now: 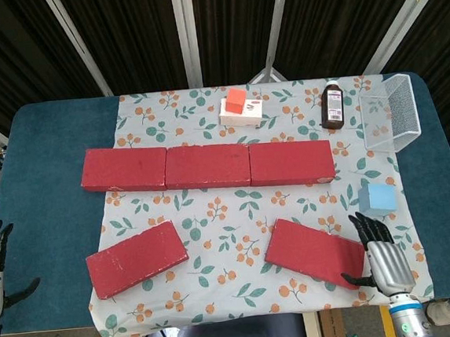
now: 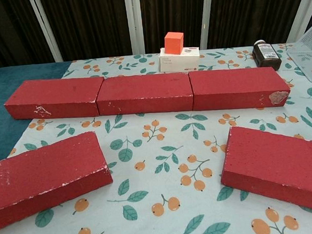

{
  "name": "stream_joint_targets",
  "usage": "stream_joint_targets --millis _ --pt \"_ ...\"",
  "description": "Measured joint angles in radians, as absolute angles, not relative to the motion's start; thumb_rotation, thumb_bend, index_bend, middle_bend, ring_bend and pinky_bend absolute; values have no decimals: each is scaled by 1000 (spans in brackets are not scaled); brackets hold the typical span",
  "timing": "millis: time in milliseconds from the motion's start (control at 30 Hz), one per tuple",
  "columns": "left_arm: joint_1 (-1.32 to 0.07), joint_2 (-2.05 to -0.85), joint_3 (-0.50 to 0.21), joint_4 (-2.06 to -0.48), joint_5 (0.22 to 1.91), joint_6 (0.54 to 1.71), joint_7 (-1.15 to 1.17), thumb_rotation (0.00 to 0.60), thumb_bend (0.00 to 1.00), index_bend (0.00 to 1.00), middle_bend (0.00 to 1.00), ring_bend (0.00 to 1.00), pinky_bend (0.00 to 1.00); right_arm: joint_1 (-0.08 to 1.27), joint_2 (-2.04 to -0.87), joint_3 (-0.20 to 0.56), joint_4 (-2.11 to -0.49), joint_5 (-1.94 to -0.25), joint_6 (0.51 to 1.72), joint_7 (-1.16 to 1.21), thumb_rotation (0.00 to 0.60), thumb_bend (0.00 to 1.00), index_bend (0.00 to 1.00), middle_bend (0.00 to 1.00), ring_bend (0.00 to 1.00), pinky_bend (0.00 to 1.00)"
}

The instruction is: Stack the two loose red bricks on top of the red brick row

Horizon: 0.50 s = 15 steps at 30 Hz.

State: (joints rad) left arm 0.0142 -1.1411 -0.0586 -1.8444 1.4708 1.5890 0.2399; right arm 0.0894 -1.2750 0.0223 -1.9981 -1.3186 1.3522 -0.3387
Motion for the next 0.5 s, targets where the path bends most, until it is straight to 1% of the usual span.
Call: stream_joint_targets --millis 200,500 --pt "14 -1138 -58 -1844 1469 1590 234 600 2 64 0 0 119 128 -1345 35 -2040 -1225 1329 -488 600 54 0 11 0 0" --pt "11 -1134 -60 -1842 1457 1584 231 600 3 63 0 0 119 184 -1440 62 -2064 -1059 1315 -637 600 55 0 10 0 0"
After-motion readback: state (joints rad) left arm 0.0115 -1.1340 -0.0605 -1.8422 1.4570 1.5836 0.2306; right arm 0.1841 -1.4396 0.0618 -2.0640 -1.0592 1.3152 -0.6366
